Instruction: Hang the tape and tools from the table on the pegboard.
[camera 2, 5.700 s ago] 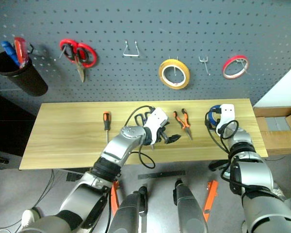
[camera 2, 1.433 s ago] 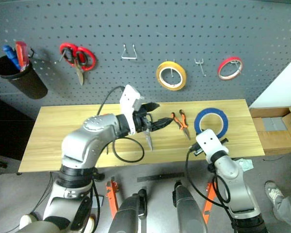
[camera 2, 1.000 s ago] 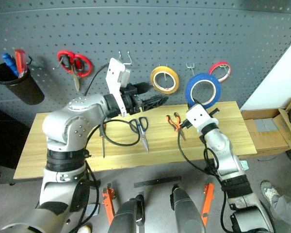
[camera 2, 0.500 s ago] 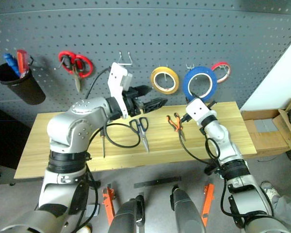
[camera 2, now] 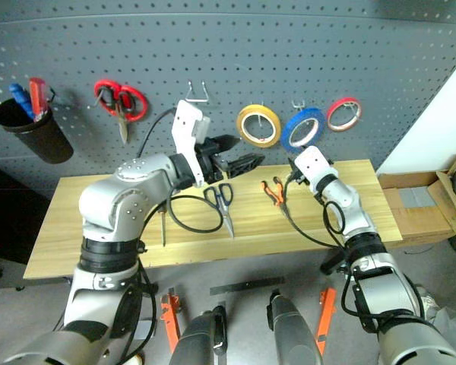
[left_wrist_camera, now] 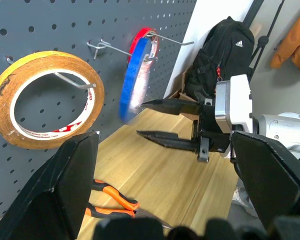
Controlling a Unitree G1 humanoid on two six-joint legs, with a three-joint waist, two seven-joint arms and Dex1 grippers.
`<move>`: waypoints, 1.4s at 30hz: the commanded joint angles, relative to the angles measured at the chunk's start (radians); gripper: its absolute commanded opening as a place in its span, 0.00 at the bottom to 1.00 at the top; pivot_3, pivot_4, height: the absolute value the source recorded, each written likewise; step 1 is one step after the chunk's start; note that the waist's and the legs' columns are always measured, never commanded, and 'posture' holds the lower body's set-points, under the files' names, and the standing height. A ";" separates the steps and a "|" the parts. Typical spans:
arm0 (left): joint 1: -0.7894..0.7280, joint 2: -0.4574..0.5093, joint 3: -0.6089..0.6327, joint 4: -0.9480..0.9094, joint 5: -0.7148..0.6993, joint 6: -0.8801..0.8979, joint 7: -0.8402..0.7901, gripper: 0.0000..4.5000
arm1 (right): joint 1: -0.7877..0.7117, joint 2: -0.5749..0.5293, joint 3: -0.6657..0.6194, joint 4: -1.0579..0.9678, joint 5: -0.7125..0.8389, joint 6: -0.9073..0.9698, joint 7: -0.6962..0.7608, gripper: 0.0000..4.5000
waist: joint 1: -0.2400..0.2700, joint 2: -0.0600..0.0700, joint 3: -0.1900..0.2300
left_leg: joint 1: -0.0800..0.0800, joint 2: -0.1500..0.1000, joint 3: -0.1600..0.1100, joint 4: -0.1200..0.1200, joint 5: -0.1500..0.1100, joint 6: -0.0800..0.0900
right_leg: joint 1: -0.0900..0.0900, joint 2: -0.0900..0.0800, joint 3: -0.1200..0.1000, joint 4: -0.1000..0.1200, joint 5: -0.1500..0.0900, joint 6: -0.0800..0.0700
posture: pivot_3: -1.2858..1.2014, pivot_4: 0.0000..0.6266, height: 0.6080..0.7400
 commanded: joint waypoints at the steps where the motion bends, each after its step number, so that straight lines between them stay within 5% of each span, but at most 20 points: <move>1: -0.004 0.003 -0.015 -0.017 -0.002 -0.022 -0.005 1.00 | 0.017 0.000 -0.022 -0.050 0.019 0.008 -0.003 0.78 | 0.000 0.000 0.000 | 0.000 0.000 0.000 0.000 0.000 0.000 | 0.000 0.000 0.000 0.000 0.000 0.000 | 0.46 0.35 1.00; 4: -0.006 0.003 -0.017 -0.018 -0.005 -0.022 -0.004 1.00 | 0.055 0.002 -0.026 -0.104 0.028 0.040 0.001 0.99 | 0.001 0.000 0.000 | 0.000 0.000 0.000 0.000 0.000 0.000 | 0.000 0.000 0.000 0.000 0.000 0.000 | 0.46 0.34 1.00; 10: 0.022 0.001 -0.018 -0.037 -0.009 -0.022 0.005 1.00 | 0.179 -0.003 -0.039 -0.314 0.063 0.266 0.035 0.99 | 0.002 0.000 0.000 | 0.000 0.001 0.000 0.000 0.000 0.000 | 0.000 0.000 0.000 0.001 0.000 0.001 | 0.46 0.37 1.00; 16: 0.207 0.031 -0.096 -0.098 0.066 -0.038 0.046 1.00 | 0.252 0.015 -0.049 -0.607 0.174 0.940 0.114 0.99 | 0.002 0.002 -0.001 | 0.002 0.003 0.001 0.000 0.000 0.000 | 0.000 0.000 0.001 0.002 0.000 0.000 | 0.47 0.45 1.00; 20: 0.320 0.047 -0.159 -0.103 0.148 -0.075 0.095 1.00 | 0.203 0.055 -0.046 -0.622 0.187 1.165 0.080 0.99 | 0.003 0.002 0.000 | 0.004 0.003 0.001 0.001 0.001 0.001 | 0.000 0.000 0.002 0.006 0.000 -0.001 | 0.47 0.50 1.00; 28: 0.423 0.053 -0.186 -0.123 0.210 -0.108 0.126 1.00 | 0.042 0.157 -0.076 -0.396 0.198 1.262 -0.012 0.99 | 0.003 0.002 0.001 | 0.010 0.002 0.002 0.000 0.002 0.004 | 0.000 0.000 0.002 0.014 -0.005 -0.010 | 0.48 0.54 1.00; 42: 0.433 0.052 -0.129 -0.117 0.205 -0.113 0.127 1.00 | -0.156 0.200 -0.077 0.008 0.186 1.065 -0.059 0.99 | 0.010 0.002 0.014 | 0.010 0.002 0.002 -0.004 0.002 0.004 | 0.000 0.002 0.001 0.013 -0.010 -0.016 | 0.50 0.57 1.00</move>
